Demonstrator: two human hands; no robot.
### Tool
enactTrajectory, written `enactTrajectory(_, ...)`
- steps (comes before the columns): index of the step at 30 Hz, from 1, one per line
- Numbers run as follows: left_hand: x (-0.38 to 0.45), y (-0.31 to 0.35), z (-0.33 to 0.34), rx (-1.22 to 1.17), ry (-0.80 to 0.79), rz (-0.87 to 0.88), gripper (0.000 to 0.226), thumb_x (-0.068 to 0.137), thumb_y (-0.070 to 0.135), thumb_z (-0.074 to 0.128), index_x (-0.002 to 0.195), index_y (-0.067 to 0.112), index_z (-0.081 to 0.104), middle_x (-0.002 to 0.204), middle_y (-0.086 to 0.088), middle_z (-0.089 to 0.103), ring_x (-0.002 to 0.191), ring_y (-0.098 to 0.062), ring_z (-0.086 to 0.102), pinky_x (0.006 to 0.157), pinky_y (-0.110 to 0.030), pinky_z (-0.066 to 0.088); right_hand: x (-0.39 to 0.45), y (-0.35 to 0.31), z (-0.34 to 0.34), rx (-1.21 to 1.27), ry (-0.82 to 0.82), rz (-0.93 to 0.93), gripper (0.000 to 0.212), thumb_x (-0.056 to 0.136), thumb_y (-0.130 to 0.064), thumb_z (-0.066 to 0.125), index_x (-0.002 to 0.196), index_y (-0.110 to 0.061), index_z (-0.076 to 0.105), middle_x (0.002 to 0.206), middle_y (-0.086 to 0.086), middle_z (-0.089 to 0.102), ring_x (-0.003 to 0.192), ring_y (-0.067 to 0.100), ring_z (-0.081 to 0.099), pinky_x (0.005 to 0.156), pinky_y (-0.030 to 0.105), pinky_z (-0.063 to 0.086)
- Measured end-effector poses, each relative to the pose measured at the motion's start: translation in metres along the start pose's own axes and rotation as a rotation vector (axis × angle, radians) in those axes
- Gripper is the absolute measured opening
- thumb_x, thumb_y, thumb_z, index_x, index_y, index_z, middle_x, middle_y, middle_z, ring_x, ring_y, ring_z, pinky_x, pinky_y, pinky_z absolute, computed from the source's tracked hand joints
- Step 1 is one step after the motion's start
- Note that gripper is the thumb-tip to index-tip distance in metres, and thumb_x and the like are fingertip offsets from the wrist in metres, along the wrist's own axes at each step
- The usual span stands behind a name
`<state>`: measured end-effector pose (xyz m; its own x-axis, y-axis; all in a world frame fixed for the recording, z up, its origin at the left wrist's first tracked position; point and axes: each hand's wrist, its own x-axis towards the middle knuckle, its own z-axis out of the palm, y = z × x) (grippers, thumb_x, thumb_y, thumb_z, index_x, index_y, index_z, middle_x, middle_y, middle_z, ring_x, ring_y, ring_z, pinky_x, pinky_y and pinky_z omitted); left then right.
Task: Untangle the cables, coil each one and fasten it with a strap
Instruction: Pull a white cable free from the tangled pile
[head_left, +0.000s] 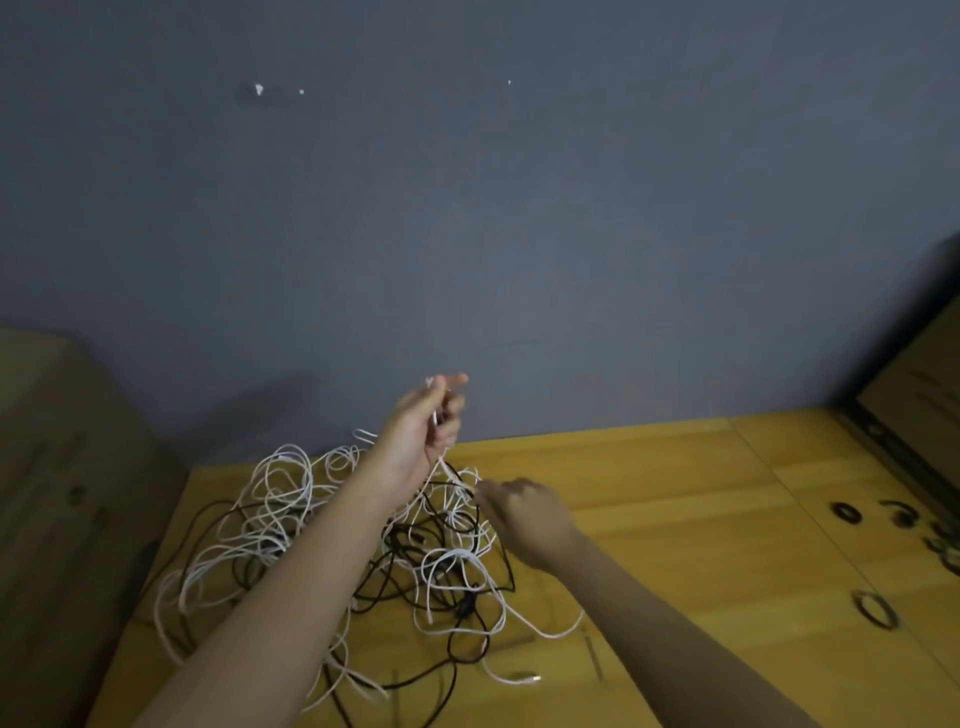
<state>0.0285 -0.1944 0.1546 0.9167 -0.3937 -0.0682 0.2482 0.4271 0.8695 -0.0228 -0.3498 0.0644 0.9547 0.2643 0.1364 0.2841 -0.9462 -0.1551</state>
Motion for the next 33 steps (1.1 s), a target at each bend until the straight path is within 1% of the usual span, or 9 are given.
enactTrajectory(4,0.008,-0.013,-0.015,0.403,0.212,0.141,0.021,0.105,0.02,0.028,0.117,0.01,0.043,0.091,0.0,0.055,0.047,0.002,0.054,0.049,-0.012,0.041,-0.034,-0.009,0.018,0.196,0.053,-0.159,0.035,0.102,-0.031,0.034,0.134,-0.02,0.041,0.09,0.017,0.065,0.08,0.037,0.059,0.06,0.037,0.041)
enactTrajectory(8,0.007,-0.032,-0.032,0.935,0.127,0.14,0.024,0.104,0.028,0.026,0.124,0.017,0.034,0.111,0.003,0.059,0.069,-0.002,0.064,0.065,-0.015,0.049,-0.05,-0.009,0.009,0.222,0.258,-0.258,0.02,0.098,-0.027,0.041,0.114,-0.019,0.05,0.068,0.004,0.061,0.059,0.024,0.057,0.048,0.029,0.036)
enactTrajectory(12,-0.011,-0.036,-0.023,1.353,-0.067,0.092,0.033,0.103,0.041,0.022,0.128,0.025,0.036,0.098,0.016,0.059,0.077,-0.007,0.064,0.07,-0.027,0.049,-0.042,0.0,-0.018,0.245,0.488,-0.289,0.021,0.099,-0.026,0.047,0.108,-0.016,0.064,0.076,0.001,0.068,0.066,0.016,0.061,0.055,0.028,0.047)
enactTrajectory(15,-0.027,-0.034,-0.01,1.297,-0.19,0.01,0.036,0.097,0.055,0.016,0.108,0.033,0.043,0.074,0.012,0.059,0.066,-0.016,0.062,0.075,-0.04,0.053,-0.029,0.005,-0.047,0.478,0.522,-0.125,0.02,0.095,-0.032,0.055,0.109,-0.023,0.066,0.084,-0.007,0.069,0.072,0.006,0.059,0.065,0.019,0.045)
enactTrajectory(18,-0.038,-0.029,0.005,1.032,-0.264,-0.08,0.058,0.091,0.058,0.006,0.091,0.025,0.053,0.052,0.009,0.053,0.046,-0.007,0.044,0.061,-0.02,0.045,-0.015,0.01,-0.069,0.752,0.464,0.095,0.016,0.091,-0.025,0.062,0.102,-0.02,0.072,0.063,-0.014,0.058,0.06,0.001,0.055,0.061,0.013,0.041)
enactTrajectory(21,-0.038,-0.024,0.013,0.701,-0.333,-0.101,0.048,0.099,0.046,0.021,0.089,0.01,0.05,0.054,0.005,0.042,0.043,-0.007,0.031,0.044,-0.017,0.027,-0.005,0.007,-0.075,1.007,0.425,0.233,0.014,0.091,-0.014,0.061,0.1,-0.015,0.071,0.055,-0.01,0.054,0.051,0.0,0.048,0.055,0.012,0.037)
enactTrajectory(25,-0.038,-0.016,0.017,0.355,-0.328,-0.072,0.035,0.101,0.026,0.031,0.072,0.01,0.04,0.048,0.004,0.027,0.038,-0.006,0.018,0.039,-0.016,0.017,-0.005,-0.004,-0.061,1.322,0.049,0.32,0.039,0.093,-0.047,0.04,0.109,-0.023,0.066,0.086,-0.012,0.068,0.069,0.006,0.053,0.052,0.017,0.034)
enactTrajectory(28,-0.033,-0.011,0.013,0.26,-0.287,-0.097,0.032,0.096,0.029,0.036,0.07,0.011,0.039,0.046,0.005,0.026,0.034,-0.005,0.017,0.043,-0.022,0.009,-0.01,-0.015,-0.055,1.533,-0.113,0.296,0.051,0.095,-0.052,0.029,0.116,-0.019,0.062,0.095,-0.002,0.066,0.074,0.007,0.05,0.055,0.02,0.029)
enactTrajectory(33,-0.03,-0.013,-0.001,0.227,-0.144,-0.205,0.024,0.101,0.02,0.039,0.079,0.011,0.046,0.055,0.004,0.035,0.044,-0.008,0.03,0.046,-0.018,0.026,-0.016,-0.023,-0.054,1.478,0.078,0.319,0.021,0.09,-0.03,0.056,0.086,-0.01,0.055,0.069,0.005,0.052,0.056,0.01,0.036,0.048,0.017,0.027)
